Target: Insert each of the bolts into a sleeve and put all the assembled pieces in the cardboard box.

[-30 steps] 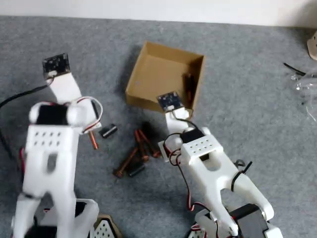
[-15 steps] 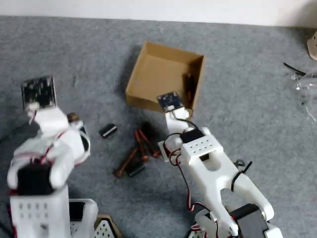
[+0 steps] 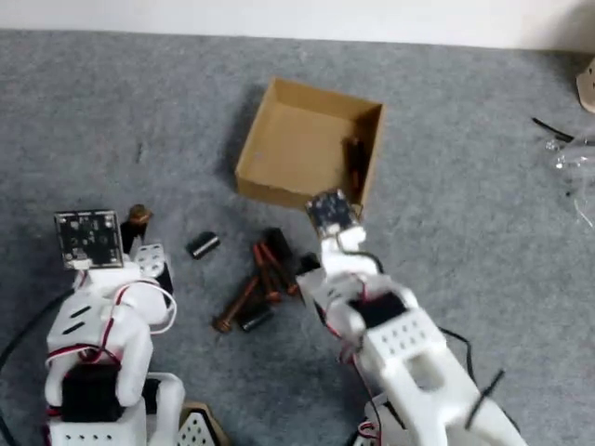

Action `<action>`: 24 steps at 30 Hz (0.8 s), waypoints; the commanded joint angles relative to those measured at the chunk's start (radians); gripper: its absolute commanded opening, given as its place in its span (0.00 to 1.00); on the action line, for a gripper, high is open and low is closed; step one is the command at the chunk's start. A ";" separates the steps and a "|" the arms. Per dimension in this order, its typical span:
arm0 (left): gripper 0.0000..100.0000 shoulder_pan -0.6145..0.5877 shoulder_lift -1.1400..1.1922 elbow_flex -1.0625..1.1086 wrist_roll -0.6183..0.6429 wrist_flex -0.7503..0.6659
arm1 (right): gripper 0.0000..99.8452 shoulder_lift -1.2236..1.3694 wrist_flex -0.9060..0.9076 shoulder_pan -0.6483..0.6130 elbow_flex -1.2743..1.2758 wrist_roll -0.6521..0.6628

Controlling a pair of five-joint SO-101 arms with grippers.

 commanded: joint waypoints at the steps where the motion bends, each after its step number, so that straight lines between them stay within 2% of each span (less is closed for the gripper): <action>1: 0.00 0.116 -0.030 0.008 0.026 -0.091 | 0.00 -0.206 -0.090 -0.036 0.051 0.011; 5: 0.00 0.191 -0.021 0.015 0.106 -0.227 | 0.00 -0.380 -0.171 -0.084 0.171 0.011; 13: 0.00 0.232 -0.030 0.117 0.230 -0.479 | 0.00 -0.644 -0.278 -0.137 0.341 0.011; 21: 0.00 0.367 -0.030 0.125 0.281 -0.503 | 0.00 -0.852 -0.278 -0.137 0.432 0.014; 24: 0.00 0.374 -0.030 0.128 0.354 -0.532 | 0.00 -0.920 -0.277 -0.139 0.479 0.083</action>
